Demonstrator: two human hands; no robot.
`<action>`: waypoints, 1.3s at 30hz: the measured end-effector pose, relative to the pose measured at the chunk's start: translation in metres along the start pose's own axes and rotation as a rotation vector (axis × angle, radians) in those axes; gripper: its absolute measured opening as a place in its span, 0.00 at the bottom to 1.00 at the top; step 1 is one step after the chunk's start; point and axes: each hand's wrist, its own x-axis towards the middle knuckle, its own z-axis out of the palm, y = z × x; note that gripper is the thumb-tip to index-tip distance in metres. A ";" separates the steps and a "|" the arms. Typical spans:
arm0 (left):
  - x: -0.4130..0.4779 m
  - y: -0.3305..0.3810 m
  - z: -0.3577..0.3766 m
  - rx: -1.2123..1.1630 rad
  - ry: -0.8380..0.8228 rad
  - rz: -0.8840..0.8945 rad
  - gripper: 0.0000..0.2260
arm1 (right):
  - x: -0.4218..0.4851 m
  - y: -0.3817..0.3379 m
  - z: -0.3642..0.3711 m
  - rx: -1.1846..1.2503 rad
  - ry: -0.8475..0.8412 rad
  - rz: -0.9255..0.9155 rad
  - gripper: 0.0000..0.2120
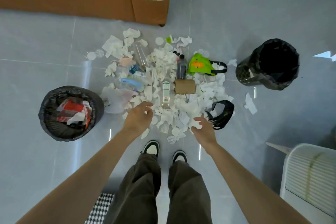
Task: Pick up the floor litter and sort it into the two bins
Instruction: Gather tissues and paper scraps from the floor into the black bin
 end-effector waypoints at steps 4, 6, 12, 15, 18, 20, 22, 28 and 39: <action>0.044 -0.034 0.046 -0.061 -0.039 -0.069 0.15 | 0.058 0.030 0.028 -0.088 -0.037 0.021 0.21; 0.068 -0.054 0.074 -0.119 -0.060 -0.101 0.14 | 0.088 0.046 0.045 -0.124 -0.058 0.029 0.22; 0.142 -0.105 0.164 -0.197 -0.067 -0.178 0.15 | 0.185 0.100 0.095 -0.211 -0.065 -0.026 0.27; 0.176 -0.130 0.204 -0.193 -0.082 -0.159 0.16 | 0.232 0.128 0.123 -0.318 -0.030 -0.045 0.29; 0.204 -0.154 0.233 -0.177 -0.095 -0.137 0.16 | 0.268 0.149 0.147 -0.367 0.011 -0.032 0.30; 0.216 -0.166 0.245 -0.170 -0.096 -0.133 0.16 | 0.284 0.157 0.157 -0.355 0.053 -0.058 0.26; 0.221 -0.174 0.250 -0.182 -0.098 -0.139 0.15 | 0.291 0.161 0.163 -0.322 0.092 -0.105 0.20; 0.197 -0.170 0.232 -0.223 -0.074 -0.178 0.16 | 0.265 0.144 0.150 -0.122 0.129 -0.113 0.10; 0.065 -0.109 0.119 -0.608 0.003 -0.245 0.16 | 0.106 0.031 0.087 0.032 -0.081 -0.329 0.09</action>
